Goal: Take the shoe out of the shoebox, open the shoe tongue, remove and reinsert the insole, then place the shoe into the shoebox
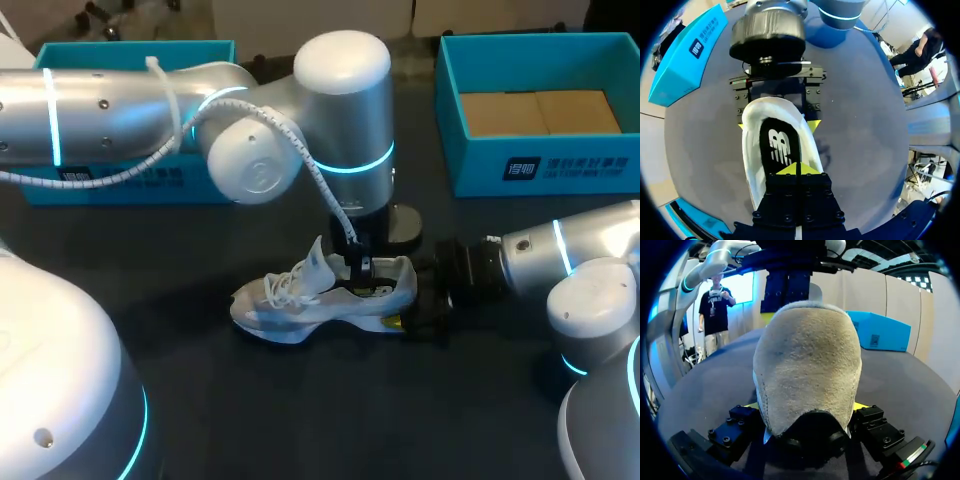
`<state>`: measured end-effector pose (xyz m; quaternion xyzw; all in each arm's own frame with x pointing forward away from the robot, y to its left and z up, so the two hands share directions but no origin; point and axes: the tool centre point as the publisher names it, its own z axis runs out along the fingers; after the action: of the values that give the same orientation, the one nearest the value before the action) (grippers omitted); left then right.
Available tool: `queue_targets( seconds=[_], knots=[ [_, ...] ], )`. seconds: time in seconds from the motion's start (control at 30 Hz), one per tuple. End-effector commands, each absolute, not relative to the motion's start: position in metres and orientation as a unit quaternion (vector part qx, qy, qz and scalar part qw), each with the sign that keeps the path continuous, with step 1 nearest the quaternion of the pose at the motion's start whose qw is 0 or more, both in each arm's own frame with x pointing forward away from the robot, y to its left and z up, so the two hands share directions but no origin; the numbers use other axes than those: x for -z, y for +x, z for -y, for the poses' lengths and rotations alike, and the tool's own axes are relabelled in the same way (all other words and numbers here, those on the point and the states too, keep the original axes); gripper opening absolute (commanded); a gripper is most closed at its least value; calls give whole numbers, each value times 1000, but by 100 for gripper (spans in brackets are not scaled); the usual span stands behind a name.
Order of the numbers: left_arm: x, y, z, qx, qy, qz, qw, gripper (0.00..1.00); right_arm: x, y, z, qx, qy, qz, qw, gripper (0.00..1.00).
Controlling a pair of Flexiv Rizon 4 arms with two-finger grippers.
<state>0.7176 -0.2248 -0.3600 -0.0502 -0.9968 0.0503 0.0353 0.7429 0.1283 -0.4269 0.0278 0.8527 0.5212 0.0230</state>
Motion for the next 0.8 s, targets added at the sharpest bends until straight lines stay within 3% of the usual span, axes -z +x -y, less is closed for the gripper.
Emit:
queue_targets(
  seconds=[0.03,0.8],
  knots=[
    [369,722,231,-50,-56,996,45,0,433,742,-132,-520,28,-853,24,0],
    [394,716,223,-44,-109,990,81,0,433,742,-132,-520,28,-853,24,0]
  ],
)
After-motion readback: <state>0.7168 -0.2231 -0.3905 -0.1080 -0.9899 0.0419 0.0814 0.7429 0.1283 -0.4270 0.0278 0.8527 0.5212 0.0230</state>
